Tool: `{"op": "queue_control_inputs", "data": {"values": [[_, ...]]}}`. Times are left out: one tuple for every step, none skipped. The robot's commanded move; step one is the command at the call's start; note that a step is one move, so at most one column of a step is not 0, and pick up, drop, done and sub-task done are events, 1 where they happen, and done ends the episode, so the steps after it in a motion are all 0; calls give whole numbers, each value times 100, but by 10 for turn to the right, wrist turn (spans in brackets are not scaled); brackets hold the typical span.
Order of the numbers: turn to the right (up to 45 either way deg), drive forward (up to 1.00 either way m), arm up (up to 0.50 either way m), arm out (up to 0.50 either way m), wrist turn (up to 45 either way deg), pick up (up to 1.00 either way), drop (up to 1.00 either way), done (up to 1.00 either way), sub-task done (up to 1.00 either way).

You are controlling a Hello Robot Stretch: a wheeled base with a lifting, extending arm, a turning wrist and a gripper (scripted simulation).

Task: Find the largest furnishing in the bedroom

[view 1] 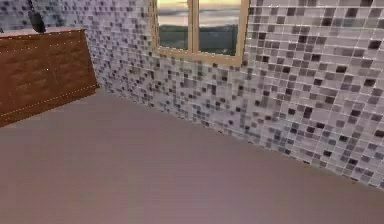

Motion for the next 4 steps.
{"op": "queue_control_inputs", "data": {"values": [[-450,0,0,0,0,0,0,0,0],[-90,0,0,0,0,0,0,0,0],[0,65,0,0,0,0,0,0,0],[-450,0,0,0,0,0,0,0,0]]}}
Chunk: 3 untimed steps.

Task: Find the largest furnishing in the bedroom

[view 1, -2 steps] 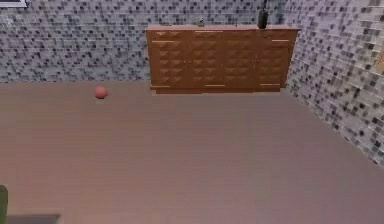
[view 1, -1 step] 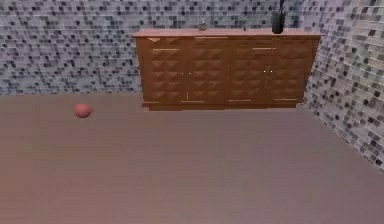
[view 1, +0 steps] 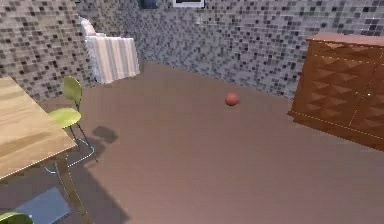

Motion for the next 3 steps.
{"op": "queue_control_inputs", "data": {"values": [[-90,0,0,0,0,0,0,0,0],[0,100,0,0,0,0,0,0,0],[-30,0,0,0,0,0,0,0,0]]}}
